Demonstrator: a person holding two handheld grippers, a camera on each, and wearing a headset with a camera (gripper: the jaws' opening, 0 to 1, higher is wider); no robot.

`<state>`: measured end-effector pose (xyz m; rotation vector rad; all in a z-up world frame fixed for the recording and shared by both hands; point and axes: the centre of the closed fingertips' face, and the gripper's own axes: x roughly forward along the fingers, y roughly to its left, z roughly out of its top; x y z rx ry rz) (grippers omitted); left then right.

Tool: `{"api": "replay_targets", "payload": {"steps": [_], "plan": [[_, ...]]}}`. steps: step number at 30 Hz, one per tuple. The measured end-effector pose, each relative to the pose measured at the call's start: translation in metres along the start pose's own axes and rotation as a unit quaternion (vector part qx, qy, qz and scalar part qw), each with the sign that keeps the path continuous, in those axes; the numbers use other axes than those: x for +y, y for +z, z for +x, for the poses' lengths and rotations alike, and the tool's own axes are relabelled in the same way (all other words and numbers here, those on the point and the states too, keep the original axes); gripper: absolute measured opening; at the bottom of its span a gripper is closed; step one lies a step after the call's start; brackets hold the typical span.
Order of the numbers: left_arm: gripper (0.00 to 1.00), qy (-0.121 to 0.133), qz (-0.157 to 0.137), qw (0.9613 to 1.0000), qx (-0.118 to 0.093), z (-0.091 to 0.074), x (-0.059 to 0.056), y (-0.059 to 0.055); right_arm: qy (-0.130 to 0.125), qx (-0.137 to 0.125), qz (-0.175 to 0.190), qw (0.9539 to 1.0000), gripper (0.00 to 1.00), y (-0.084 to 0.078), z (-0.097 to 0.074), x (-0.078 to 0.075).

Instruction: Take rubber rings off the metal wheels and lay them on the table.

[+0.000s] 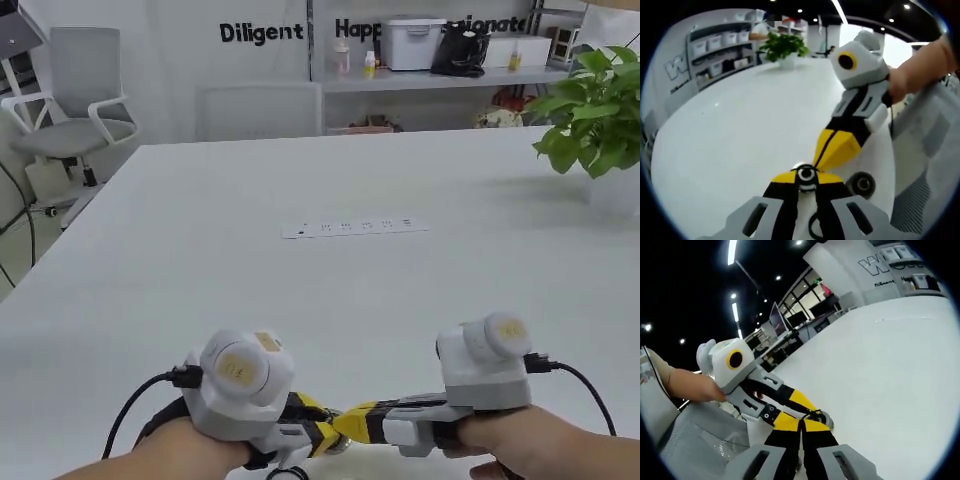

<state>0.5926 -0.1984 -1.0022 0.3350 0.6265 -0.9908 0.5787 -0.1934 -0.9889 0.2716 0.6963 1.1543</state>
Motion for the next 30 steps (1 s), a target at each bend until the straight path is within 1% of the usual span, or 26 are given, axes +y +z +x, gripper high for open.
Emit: {"api": "replay_targets", "payload": {"steps": [3, 6, 9, 14, 17, 19, 24, 30], "plan": [[0.12, 0.001, -0.001, 1.0, -0.003, -0.001, -0.001, 0.0, -0.009, 0.0, -0.008, 0.9999, 0.0, 0.001, -0.001, -0.003], [0.13, 0.005, 0.004, 1.0, -0.007, -0.001, -0.002, 0.0, -0.028, 0.019, -0.027, 0.9991, 0.0, -0.006, 0.001, -0.01], [0.13, 0.008, 0.004, 0.9999, -0.005, -0.001, -0.001, 0.001, -0.031, 0.02, -0.026, 0.999, 0.0, -0.007, 0.001, -0.012], [0.14, 0.001, -0.002, 1.0, -0.004, -0.001, -0.002, 0.0, -0.033, 0.018, -0.028, 0.9989, 0.0, -0.005, 0.001, -0.012], [0.14, 0.004, 0.012, 0.9999, -0.001, -0.002, -0.004, 0.0, -0.033, 0.015, -0.028, 0.9989, 0.0, -0.003, 0.0, -0.011], [0.16, 0.0, 0.013, 0.9999, 0.0, -0.002, -0.004, 0.001, -0.033, 0.013, -0.027, 0.999, 0.0, -0.002, -0.001, -0.011], [0.16, -0.011, 0.016, 0.9997, -0.012, -0.007, -0.008, 0.007, -0.032, 0.006, -0.024, 0.9992, 0.0, 0.001, -0.002, -0.011], [0.2, -0.016, 0.016, 0.9995, -0.021, -0.017, -0.01, 0.009, -0.028, -0.002, -0.02, 0.9994, 0.0, 0.006, -0.003, -0.008]]}}
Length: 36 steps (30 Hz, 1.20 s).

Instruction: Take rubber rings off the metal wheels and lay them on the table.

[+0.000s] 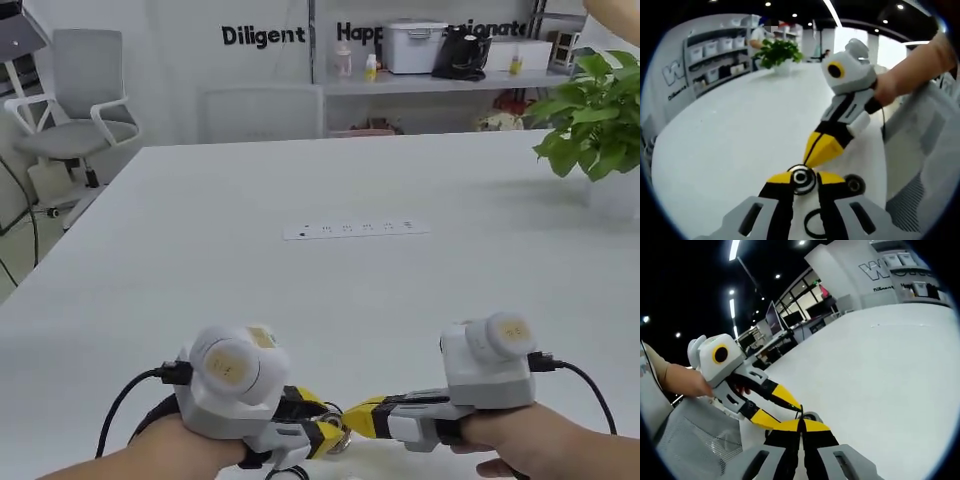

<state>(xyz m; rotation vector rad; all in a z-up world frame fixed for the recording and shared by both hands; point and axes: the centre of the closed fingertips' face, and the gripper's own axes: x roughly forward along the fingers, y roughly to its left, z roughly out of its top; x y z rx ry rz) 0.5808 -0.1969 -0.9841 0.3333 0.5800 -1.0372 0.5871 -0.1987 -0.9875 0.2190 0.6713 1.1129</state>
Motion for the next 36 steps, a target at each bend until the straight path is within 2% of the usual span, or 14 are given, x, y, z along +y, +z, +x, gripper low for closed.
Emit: {"api": "replay_targets", "payload": {"steps": [6, 11, 22, 29, 36], "plan": [[0.25, 0.001, -0.005, 0.9999, -0.013, -0.016, 0.001, 0.004, 0.006, -0.002, 0.0, 1.0, 0.0, 0.002, -0.001, 0.004], [0.3, 0.003, -0.011, 0.9998, -0.019, -0.029, 0.003, 0.002, 0.018, -0.004, -0.002, 0.9998, 0.0, 0.003, -0.001, 0.012], [0.41, 0.013, -0.033, 0.9984, -0.044, -0.059, 0.003, 0.002, 0.041, -0.004, -0.001, 0.9992, 0.0, 0.004, 0.0, 0.025], [0.46, 0.014, -0.036, 0.998, -0.051, -0.077, -0.004, -0.005, 0.058, 0.002, -0.001, 0.9983, 0.0, 0.001, 0.004, 0.036], [0.51, 0.019, -0.04, 0.9976, -0.054, -0.087, -0.007, -0.013, 0.075, 0.02, -0.006, 0.9969, 0.0, -0.008, 0.01, 0.047]]}}
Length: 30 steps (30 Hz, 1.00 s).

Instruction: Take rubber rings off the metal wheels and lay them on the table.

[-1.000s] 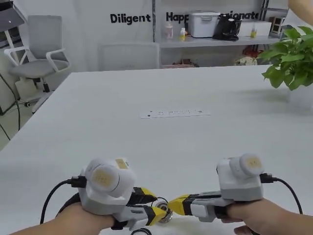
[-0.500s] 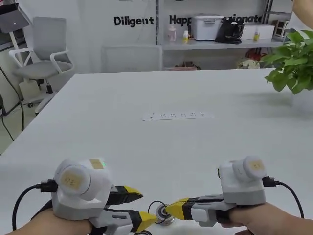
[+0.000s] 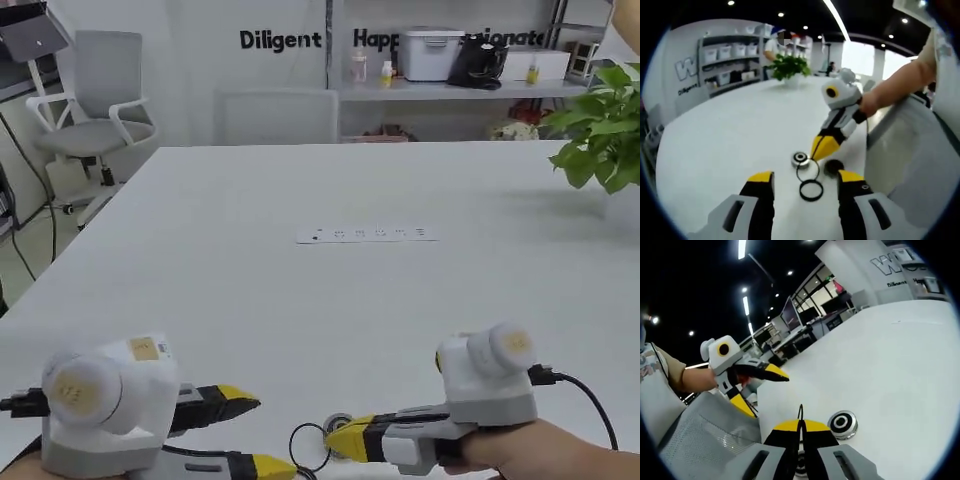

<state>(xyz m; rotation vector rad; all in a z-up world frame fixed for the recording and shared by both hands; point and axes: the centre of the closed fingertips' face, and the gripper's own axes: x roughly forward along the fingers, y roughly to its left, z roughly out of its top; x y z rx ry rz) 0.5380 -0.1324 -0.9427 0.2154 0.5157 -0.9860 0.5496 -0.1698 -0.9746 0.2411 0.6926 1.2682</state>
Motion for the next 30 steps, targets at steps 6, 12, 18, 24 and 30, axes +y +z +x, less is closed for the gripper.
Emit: {"api": "replay_targets", "payload": {"steps": [6, 12, 18, 24, 30], "plan": [[0.56, 0.003, -0.001, 1.0, 0.0, -0.007, -0.001, -0.005, 0.009, 0.011, -0.003, 0.9999, 0.0, -0.005, 0.006, 0.005], [0.61, 0.006, -0.004, 1.0, -0.004, -0.014, 0.0, -0.006, 0.017, 0.025, -0.006, 0.9995, 0.0, -0.013, 0.012, 0.009], [0.64, 0.009, -0.007, 0.9999, -0.001, -0.018, -0.001, -0.012, 0.021, 0.033, -0.008, 0.9992, 0.0, -0.017, 0.017, 0.012], [0.67, 0.013, -0.004, 0.9999, 0.004, -0.021, 0.0, -0.015, 0.022, 0.043, -0.011, 0.9988, 0.0, -0.023, 0.02, 0.013], [0.67, 0.015, -0.008, 0.9999, 0.003, -0.022, -0.002, -0.015, 0.012, 0.047, -0.016, 0.9987, 0.0, -0.026, 0.021, 0.008]]}}
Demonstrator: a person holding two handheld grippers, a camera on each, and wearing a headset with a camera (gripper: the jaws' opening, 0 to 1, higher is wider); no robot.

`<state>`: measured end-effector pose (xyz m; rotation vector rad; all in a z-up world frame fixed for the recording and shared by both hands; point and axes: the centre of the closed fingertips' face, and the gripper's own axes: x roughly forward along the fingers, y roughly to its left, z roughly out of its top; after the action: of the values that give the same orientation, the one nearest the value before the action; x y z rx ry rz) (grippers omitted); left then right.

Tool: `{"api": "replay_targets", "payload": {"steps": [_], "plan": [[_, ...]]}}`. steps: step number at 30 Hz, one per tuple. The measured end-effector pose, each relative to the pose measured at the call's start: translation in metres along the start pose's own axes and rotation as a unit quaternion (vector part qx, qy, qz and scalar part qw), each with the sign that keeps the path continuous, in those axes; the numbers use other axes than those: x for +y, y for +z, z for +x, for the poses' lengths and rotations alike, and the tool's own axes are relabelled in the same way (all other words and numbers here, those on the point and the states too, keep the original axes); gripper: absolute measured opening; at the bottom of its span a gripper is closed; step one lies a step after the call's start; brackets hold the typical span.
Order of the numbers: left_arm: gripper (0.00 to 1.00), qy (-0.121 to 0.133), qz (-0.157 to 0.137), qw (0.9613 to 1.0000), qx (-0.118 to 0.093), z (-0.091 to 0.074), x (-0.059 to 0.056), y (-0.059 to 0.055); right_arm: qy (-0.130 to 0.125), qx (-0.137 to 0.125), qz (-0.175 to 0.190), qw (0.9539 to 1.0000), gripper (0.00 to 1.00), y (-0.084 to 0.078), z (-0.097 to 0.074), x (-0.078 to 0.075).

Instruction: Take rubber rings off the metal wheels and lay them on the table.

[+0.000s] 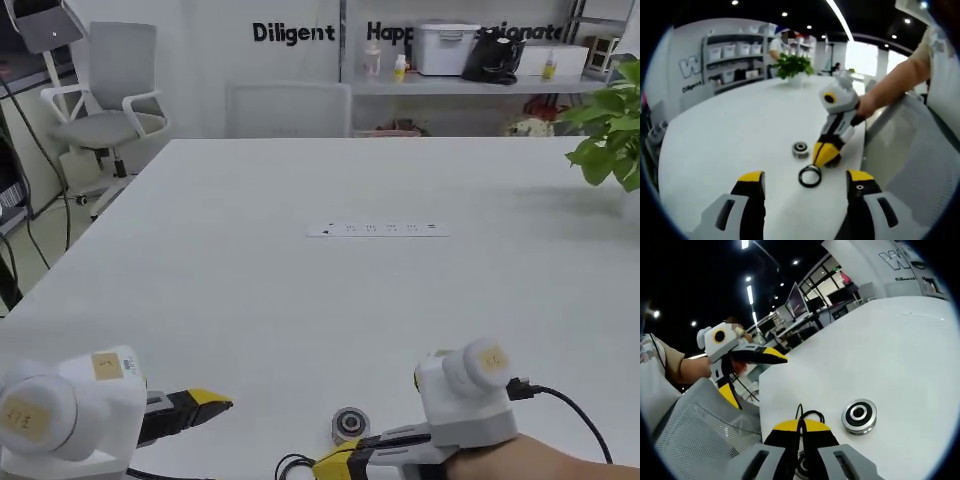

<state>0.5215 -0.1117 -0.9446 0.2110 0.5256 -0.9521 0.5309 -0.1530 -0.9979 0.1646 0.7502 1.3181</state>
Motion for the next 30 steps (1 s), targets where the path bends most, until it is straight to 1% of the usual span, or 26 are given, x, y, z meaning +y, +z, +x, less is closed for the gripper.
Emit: {"api": "replay_targets", "payload": {"steps": [5, 10, 15, 17, 19, 26, 30], "plan": [[0.67, 0.001, -0.004, 1.0, 0.0, 0.0, 0.0, -0.001, -0.01, 0.004, -0.007, 0.9999, 0.0, -0.002, -0.001, -0.004], [0.67, 0.004, -0.009, 1.0, 0.0, -0.001, 0.002, -0.003, -0.014, 0.007, -0.01, 0.9998, 0.0, -0.003, -0.001, -0.005], [0.67, 0.005, -0.008, 1.0, -0.001, -0.001, 0.002, -0.002, -0.017, 0.01, -0.013, 0.9997, 0.03, -0.004, -0.004, -0.005], [0.67, 0.005, -0.009, 0.9999, -0.002, -0.001, 0.002, -0.001, -0.018, 0.01, -0.012, 0.9997, 0.06, -0.004, -0.005, -0.004], [0.67, 0.005, -0.009, 0.9999, -0.003, -0.001, 0.003, -0.001, -0.02, 0.008, -0.013, 0.9997, 0.07, -0.002, -0.007, -0.005], [0.67, 0.003, -0.009, 1.0, -0.001, -0.002, 0.002, -0.001, -0.027, -0.011, -0.017, 0.9994, 0.13, 0.013, -0.017, -0.005], [0.67, 0.003, -0.009, 0.9999, -0.005, -0.003, 0.002, 0.002, -0.032, -0.017, -0.024, 0.999, 0.16, 0.018, -0.025, -0.004]]}}
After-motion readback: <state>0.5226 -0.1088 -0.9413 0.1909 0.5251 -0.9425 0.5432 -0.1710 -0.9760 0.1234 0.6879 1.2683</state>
